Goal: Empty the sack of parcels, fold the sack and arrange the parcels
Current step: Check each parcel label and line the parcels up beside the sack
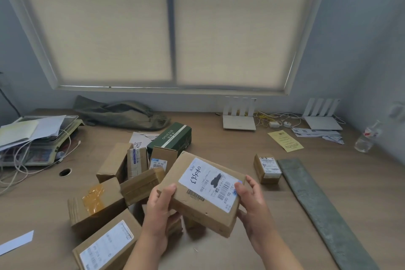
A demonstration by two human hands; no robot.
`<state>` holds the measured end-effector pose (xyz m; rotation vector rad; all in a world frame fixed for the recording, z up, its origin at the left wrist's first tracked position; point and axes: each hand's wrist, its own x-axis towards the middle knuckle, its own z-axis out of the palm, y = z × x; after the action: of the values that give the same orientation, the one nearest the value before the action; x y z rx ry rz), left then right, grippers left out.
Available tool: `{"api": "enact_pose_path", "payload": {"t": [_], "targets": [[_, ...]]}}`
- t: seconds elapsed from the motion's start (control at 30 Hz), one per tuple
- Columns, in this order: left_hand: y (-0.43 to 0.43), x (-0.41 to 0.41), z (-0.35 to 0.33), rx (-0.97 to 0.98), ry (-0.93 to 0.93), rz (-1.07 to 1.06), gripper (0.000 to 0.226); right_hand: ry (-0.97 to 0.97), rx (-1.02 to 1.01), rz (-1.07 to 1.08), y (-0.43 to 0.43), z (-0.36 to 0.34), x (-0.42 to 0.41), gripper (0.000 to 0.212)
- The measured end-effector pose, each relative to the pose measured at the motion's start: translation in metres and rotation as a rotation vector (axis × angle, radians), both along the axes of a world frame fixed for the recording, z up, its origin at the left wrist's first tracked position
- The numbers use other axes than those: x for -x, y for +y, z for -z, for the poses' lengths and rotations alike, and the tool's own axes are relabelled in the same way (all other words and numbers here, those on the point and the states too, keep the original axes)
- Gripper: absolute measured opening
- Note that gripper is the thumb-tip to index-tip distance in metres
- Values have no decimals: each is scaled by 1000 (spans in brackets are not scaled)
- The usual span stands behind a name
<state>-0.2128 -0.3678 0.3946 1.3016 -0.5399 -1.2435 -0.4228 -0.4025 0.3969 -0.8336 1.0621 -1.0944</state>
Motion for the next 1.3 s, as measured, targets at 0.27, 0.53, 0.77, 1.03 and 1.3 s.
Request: {"api": "enact_pose_path", "payload": {"t": [0.27,0.53,0.77,1.03,1.3], "targets": [[-3,33,20,-41,195,2,62,80,-101,-45,-1,-6,8,54],[-16,24,23,25,237,360,52,125,-54,-198,-3,-15,52,44],[-17,90,37,-5,202,146,66,38,-84,75,5,8,61,74],[-17,175,57,-152,169,56,37,102,-73,20,6,31,95,31],[-34,227,100,-187,-72,271,52,354,-194,93,-32,119,171,74]]}}
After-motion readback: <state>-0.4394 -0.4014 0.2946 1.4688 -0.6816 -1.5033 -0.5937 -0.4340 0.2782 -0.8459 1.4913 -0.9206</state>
